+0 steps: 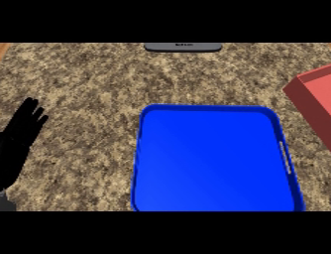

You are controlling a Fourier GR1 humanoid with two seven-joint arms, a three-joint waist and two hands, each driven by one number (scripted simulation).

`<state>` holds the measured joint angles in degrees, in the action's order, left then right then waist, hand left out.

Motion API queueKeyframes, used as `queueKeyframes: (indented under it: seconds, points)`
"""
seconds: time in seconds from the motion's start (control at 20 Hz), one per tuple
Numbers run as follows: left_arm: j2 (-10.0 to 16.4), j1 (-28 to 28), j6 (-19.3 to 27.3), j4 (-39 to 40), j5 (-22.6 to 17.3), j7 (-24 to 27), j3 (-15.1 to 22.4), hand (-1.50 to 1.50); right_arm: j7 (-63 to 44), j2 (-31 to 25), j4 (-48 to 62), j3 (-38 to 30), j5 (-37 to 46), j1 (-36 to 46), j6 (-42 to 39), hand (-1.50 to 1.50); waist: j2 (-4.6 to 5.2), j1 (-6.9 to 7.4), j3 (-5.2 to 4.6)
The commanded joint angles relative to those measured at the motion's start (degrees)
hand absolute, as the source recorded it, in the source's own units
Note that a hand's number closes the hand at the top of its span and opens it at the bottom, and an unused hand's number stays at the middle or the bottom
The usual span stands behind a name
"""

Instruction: Pick the tomato from the tray and place it in the cardboard box

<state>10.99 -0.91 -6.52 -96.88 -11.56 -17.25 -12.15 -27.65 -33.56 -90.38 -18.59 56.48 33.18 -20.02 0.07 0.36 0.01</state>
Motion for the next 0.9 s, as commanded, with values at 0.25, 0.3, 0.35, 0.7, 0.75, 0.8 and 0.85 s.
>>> queueKeyframes:
  seconds: [0.25,0.3,0.35,0.7,0.75,0.8,0.85]
  points:
    - [-0.16,-1.63,1.08,-0.49,1.38,-0.99,0.39,0.0,12.29,0.59,17.06,-2.43,-1.15,-3.15,12.78,1.5,0.08,0.16,0.02]
    - [-0.8,-0.21,1.15,-1.58,1.44,-1.32,0.88,0.0,12.64,0.53,19.46,-3.04,-1.68,-2.21,13.25,1.5,0.06,0.26,0.02]
    - [-0.83,-1.27,1.09,-0.04,1.34,-0.22,0.51,0.0,13.35,-0.15,21.03,-4.08,-3.06,-2.82,11.52,1.5,0.08,0.11,0.01]
    - [0.54,2.05,-1.16,-2.73,-0.45,-1.28,-0.83,0.0,10.58,1.51,25.96,-6.61,-5.76,-7.0,8.88,-1.5,-0.08,0.01,0.0]
    - [-0.42,-0.11,-2.21,3.11,0.58,3.76,-0.16,0.0,12.3,-0.57,28.84,-6.2,-6.57,-3.98,6.78,-1.5,0.02,-0.06,-0.02]
    - [0.24,-1.16,-0.52,-0.27,0.34,-1.35,-0.14,0.0,13.75,2.32,30.15,-5.11,-6.29,-4.57,10.49,-1.5,0.02,0.06,0.01]
    - [1.04,-0.6,-1.58,2.67,-0.12,0.62,-1.8,0.0,16.54,2.01,27.56,-5.83,-7.67,-8.28,10.32,-1.5,-0.04,-0.25,-0.01]
